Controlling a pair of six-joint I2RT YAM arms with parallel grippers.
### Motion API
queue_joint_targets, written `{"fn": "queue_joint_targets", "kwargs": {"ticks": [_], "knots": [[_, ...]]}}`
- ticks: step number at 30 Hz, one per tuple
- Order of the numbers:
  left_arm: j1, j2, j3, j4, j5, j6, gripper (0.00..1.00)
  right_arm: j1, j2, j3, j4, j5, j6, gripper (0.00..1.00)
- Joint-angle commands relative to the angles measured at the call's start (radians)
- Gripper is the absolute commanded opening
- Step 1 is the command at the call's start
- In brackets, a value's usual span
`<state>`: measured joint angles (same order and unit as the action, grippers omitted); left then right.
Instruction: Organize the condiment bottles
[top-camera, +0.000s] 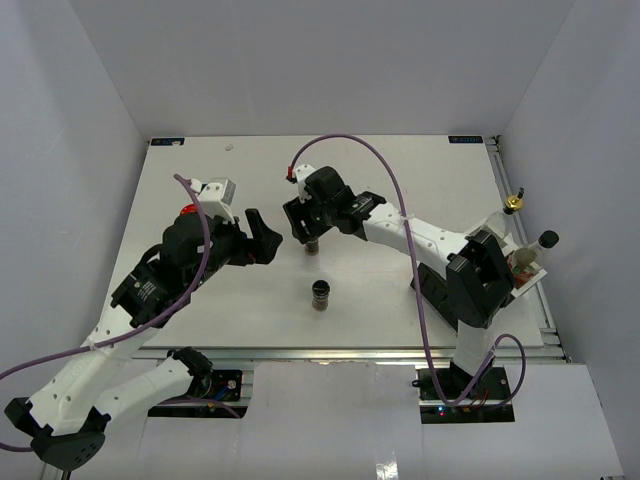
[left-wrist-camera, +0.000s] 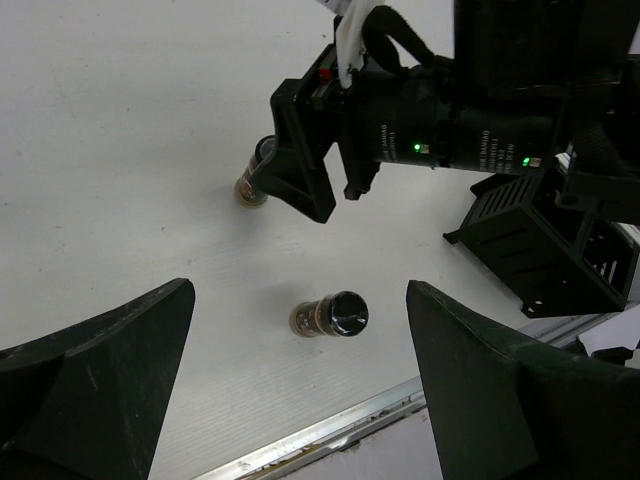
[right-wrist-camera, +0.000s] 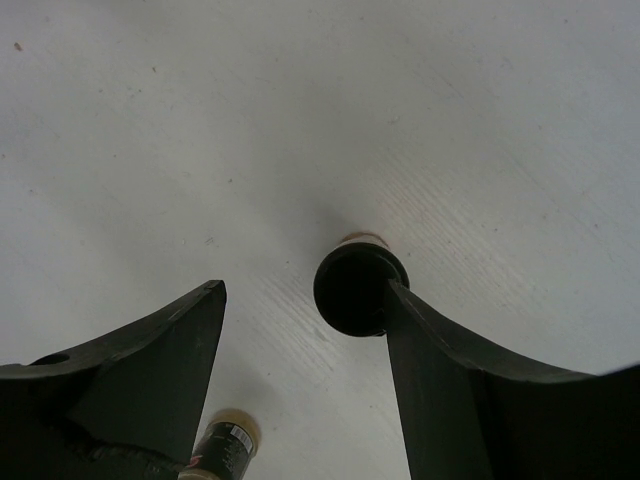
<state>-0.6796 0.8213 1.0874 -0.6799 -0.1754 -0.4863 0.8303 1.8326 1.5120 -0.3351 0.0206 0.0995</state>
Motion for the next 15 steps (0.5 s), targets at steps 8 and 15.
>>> {"fn": "queue_joint_targets", "kwargs": {"ticks": [8, 15], "knots": [[0.005, -0.032, -0.016, -0.010, -0.015, 0.021, 0.98, 0.036, 0.102, 0.091, 0.002, 0.079, 0.010, 0.68], [0.005, -0.029, -0.026, -0.007, -0.016, 0.023, 0.98, 0.045, 0.087, 0.093, -0.004, 0.100, 0.003, 0.65]]}}
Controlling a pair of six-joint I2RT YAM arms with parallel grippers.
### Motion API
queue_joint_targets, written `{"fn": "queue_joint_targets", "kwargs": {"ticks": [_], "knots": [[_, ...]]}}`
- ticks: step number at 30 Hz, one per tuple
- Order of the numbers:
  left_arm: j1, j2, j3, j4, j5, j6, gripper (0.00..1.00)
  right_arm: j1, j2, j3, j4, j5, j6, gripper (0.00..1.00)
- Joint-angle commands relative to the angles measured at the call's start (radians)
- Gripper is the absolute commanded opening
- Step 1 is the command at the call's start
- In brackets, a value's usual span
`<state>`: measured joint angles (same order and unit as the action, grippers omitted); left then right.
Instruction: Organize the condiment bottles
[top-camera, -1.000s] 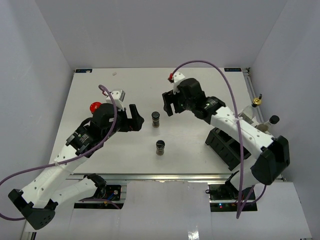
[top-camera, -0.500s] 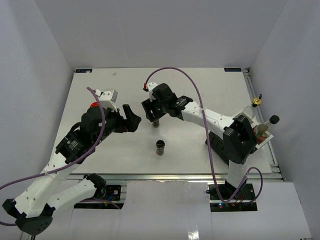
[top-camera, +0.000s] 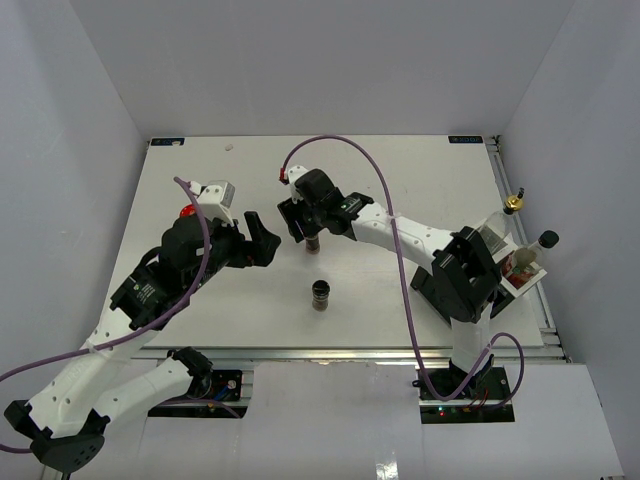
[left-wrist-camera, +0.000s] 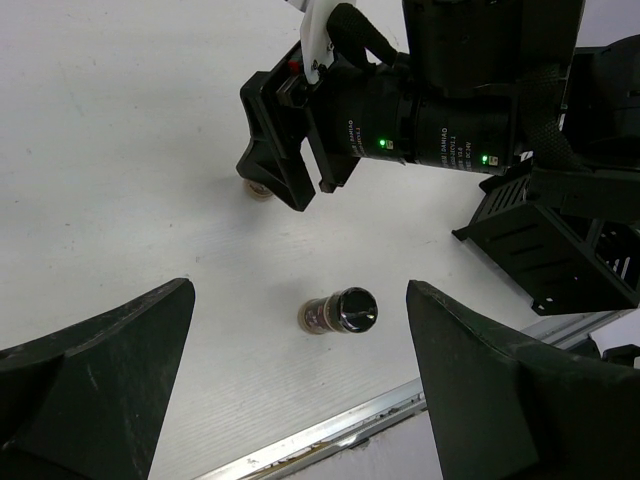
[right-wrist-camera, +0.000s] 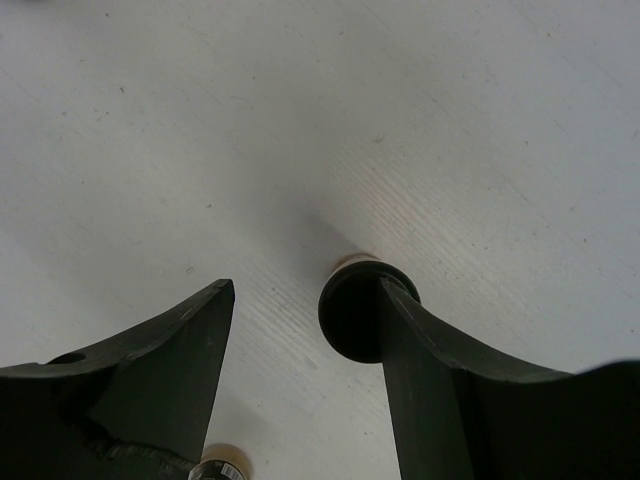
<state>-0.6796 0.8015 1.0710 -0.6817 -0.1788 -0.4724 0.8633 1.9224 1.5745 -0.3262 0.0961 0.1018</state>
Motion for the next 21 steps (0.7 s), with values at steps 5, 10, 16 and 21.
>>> {"fn": "queue_joint_targets", "kwargs": {"ticks": [5, 10, 16, 21], "knots": [[0.005, -0.006, -0.007, -0.003, -0.009, 0.009, 0.98, 0.019, -0.032, 0.039, -0.025, 0.049, -0.005, 0.64], [0.005, -0.004, -0.001, -0.003, -0.005, 0.007, 0.98, 0.019, -0.044, 0.050, -0.034, 0.090, -0.025, 0.66], [0.005, -0.004, 0.002, -0.010, -0.007, 0.005, 0.98, 0.017, -0.051, 0.044, -0.034, 0.132, -0.052, 0.71], [0.005, -0.002, 0.003, -0.012, -0.007, 0.006, 0.98, 0.014, -0.052, 0.044, -0.034, 0.155, -0.062, 0.74]]}}
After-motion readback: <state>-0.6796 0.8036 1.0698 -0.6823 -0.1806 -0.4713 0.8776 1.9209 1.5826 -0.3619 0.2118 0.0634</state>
